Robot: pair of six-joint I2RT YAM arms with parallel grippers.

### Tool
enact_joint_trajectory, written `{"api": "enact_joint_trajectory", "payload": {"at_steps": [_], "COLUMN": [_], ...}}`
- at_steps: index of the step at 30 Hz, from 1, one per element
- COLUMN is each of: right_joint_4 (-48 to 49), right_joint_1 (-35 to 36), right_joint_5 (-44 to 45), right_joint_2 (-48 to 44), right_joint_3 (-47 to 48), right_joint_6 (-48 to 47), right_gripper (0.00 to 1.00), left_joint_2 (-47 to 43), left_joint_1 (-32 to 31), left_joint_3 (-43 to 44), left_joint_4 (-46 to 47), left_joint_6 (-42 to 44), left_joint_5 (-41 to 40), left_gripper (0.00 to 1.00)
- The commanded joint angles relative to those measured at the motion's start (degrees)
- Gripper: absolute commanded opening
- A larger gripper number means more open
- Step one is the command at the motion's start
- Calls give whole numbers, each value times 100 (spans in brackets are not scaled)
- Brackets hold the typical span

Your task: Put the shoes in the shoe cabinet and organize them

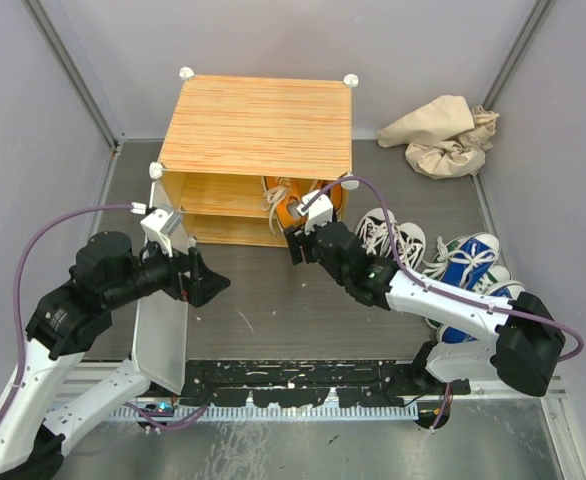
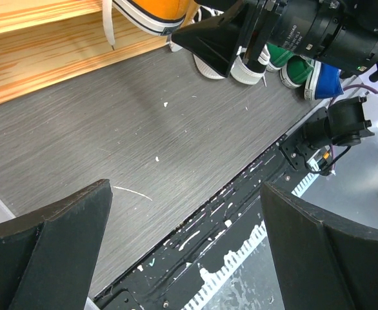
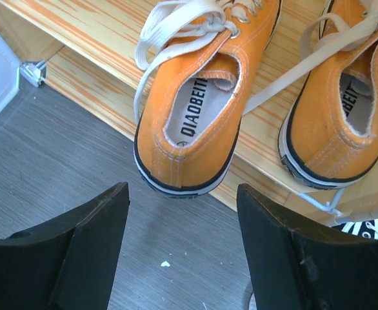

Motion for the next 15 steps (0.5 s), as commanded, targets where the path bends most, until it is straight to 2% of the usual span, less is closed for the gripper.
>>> {"api": "enact_joint_trajectory", "payload": {"at_steps": [1,9,15], "right_joint_4": [687,1334,1353], "right_joint_1": [12,20,20], "right_joint_5": [135,158,225], "right_joint_2": [65,64,382], "right_joint_3": [306,61,142], "right_joint_6": [41,226,235], "right_gripper": [72,68,58], "left_joint_2": [-105,-146,-152], "left_joint_1": [-14,-14,-18], "left_joint_3": [-17,-94,-156], "left_joint_4": [215,169,200], "left_joint_6": [110,145,123], "left_joint_5": [11,-21,-27], "left_gripper": [99,98,98]}}
